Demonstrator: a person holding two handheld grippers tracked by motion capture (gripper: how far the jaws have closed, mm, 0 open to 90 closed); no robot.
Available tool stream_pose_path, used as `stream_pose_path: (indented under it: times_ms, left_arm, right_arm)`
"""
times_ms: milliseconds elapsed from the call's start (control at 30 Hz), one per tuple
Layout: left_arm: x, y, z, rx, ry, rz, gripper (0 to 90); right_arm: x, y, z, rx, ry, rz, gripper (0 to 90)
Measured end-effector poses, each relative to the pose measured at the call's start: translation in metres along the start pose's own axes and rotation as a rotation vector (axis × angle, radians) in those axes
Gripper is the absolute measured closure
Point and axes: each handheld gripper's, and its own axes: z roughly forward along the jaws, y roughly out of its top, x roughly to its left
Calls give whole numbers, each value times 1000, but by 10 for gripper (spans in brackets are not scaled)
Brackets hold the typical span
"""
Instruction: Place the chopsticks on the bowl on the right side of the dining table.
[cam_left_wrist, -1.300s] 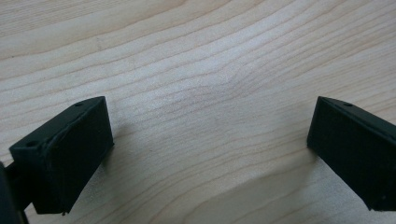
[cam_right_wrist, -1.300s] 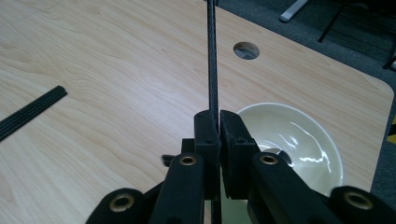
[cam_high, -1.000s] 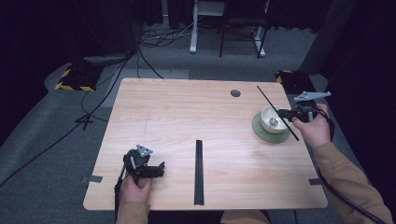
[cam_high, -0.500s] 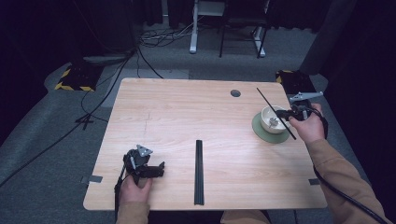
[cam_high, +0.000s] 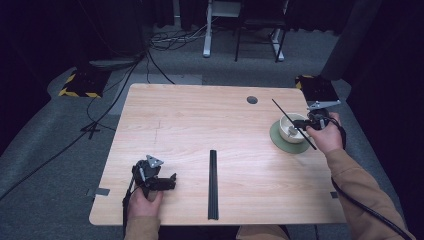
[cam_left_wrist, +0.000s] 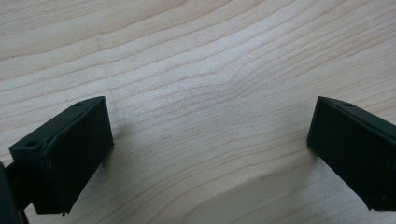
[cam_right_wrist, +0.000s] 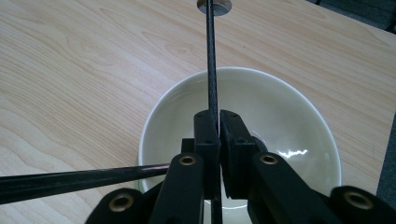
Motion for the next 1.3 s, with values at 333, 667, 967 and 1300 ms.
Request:
stream_pose_path:
  times_ms: [333,667,967,1300]
  left_arm:
    - [0,0,0,0,0,1,4]
    - [0,0,0,-1,-1,-2,4]
    - [0,0,0,0,-1,0,4]
    - [0,0,0,0,-1,0,4]
  right_arm:
    - [-2,-3,8,-13,-1,9,860]
    - [-1,-1,0,-77,-17,16,664]
    - [15,10,-25,-144,16,5,507]
    - [43,19,-45,-205,81,-4,398]
